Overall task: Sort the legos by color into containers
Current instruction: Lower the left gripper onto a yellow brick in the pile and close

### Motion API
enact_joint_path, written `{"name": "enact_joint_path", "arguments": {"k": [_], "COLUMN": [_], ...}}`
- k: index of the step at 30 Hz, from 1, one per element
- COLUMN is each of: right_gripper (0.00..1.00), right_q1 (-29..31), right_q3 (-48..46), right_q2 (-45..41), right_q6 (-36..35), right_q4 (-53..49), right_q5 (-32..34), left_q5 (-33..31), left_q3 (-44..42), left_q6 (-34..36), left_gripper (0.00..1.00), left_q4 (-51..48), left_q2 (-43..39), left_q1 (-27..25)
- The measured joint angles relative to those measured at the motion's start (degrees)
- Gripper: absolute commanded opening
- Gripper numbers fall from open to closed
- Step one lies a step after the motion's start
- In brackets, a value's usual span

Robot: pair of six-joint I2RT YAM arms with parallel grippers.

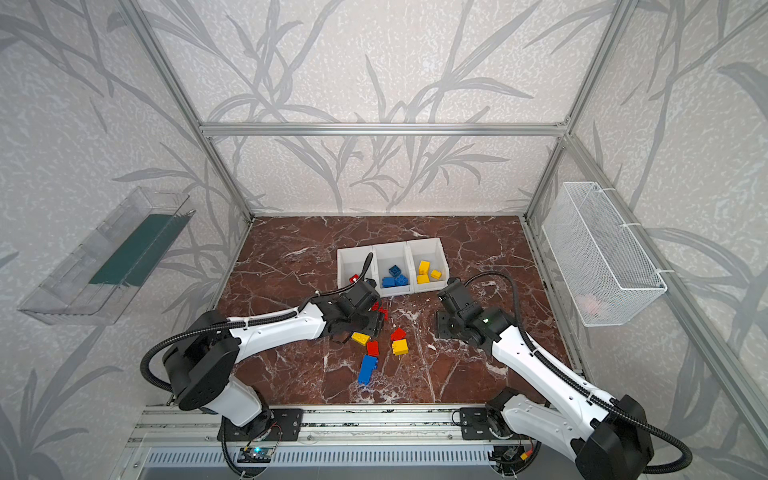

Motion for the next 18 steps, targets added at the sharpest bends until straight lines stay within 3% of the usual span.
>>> {"name": "enact_joint_path", "arguments": {"k": [10, 18], "right_gripper": [0.64, 0.64], "right_q1": [0.0, 0.0], "right_q3": [0.0, -0.44], "right_q2": [0.33, 0.13], "right_q6": [0.0, 0.11], "right_q4": [0.76, 0.92], "right_q5": [-1.22, -1.4], "left_q5": [1.16, 1.6], "left_q3": [3.8, 4.26], "left_q6": [-1.14, -0.98], "left_gripper": [0.75, 0.63], "left_q4": [0.26, -0.02], "left_q2": [6.08, 6.75], "left_q1": [0.0, 0.0]}}
